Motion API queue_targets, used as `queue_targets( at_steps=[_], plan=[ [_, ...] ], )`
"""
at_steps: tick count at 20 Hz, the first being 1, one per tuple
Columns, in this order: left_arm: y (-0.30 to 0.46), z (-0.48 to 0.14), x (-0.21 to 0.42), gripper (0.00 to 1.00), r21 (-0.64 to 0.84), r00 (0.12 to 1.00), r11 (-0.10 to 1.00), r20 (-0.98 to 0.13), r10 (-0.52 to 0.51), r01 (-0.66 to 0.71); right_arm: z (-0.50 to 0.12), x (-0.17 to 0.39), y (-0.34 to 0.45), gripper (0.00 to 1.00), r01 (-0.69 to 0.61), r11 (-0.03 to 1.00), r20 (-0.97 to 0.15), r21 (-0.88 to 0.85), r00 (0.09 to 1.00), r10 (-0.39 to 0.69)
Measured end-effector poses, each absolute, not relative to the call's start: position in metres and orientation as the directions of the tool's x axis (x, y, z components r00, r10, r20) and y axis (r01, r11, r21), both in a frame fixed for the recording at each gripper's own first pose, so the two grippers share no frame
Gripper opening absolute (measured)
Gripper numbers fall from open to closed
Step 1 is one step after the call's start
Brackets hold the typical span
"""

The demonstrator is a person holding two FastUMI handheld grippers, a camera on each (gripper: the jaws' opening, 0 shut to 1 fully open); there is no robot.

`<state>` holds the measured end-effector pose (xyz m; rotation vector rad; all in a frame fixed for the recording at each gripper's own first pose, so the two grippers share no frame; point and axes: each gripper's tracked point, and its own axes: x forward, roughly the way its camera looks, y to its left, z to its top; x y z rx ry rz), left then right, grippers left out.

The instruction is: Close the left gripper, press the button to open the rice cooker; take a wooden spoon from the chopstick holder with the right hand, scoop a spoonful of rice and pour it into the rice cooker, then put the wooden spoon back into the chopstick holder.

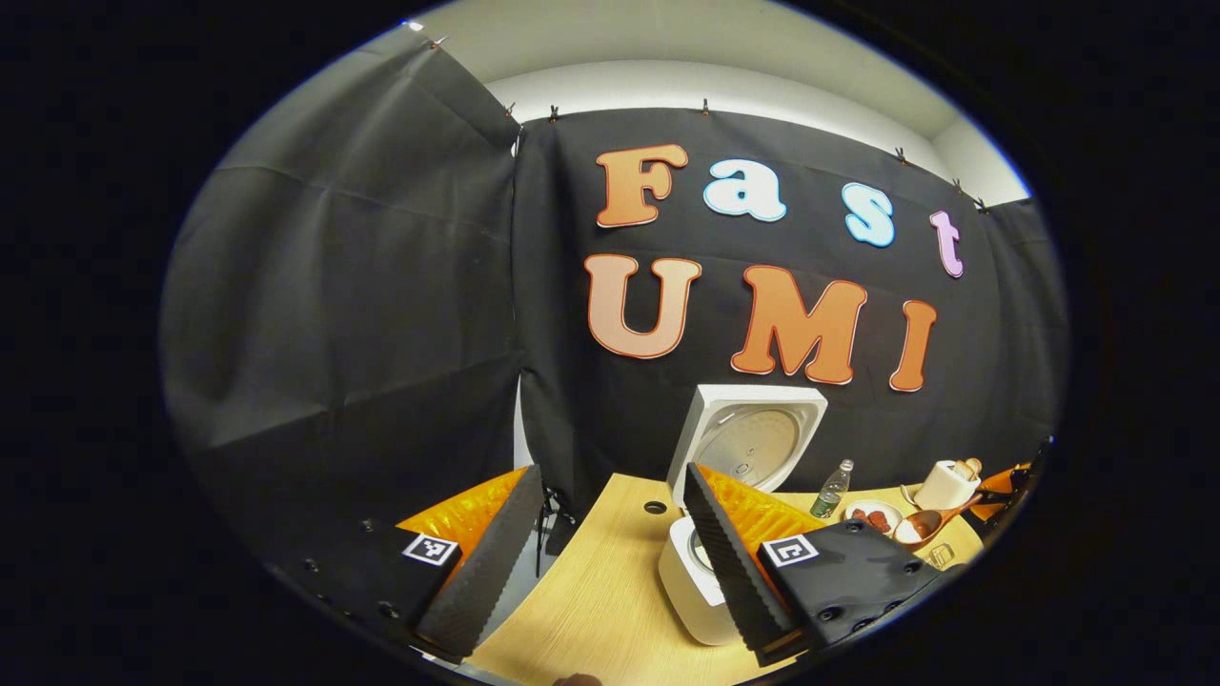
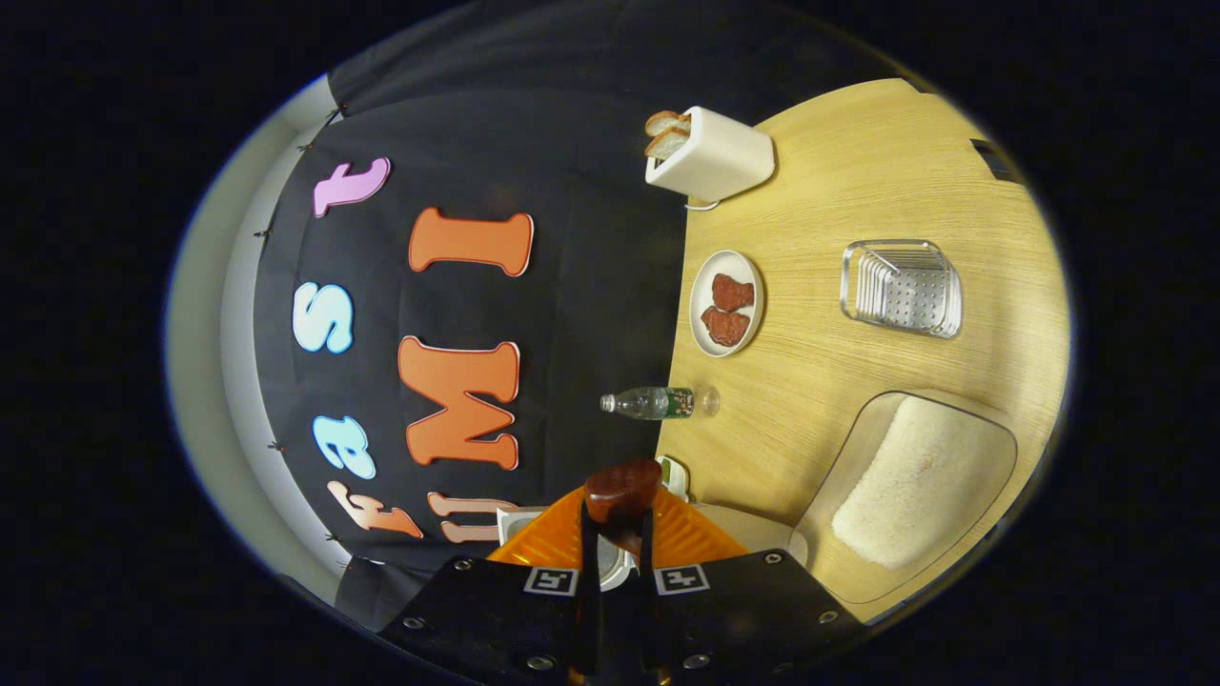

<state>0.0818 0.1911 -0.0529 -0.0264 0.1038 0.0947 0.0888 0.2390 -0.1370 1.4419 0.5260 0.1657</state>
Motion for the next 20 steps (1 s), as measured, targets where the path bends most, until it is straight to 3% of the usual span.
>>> queue_targets(
  at_steps=[10,20],
  plan=[
    [0.198,-0.059,0.092,1.00,-0.002,0.990,0.997,-0.117,0.078,-0.079,-0.102,0.129,0.337,0.15,0.153,0.157,-0.213,0.976,0.827,0.521],
    [0.191,-0.074,0.094,1.00,-0.016,0.986,0.999,-0.160,0.044,-0.047,-0.065,0.150,0.397,0.15,-0.011,0.335,-0.178,0.942,0.830,0.529]
  ],
)
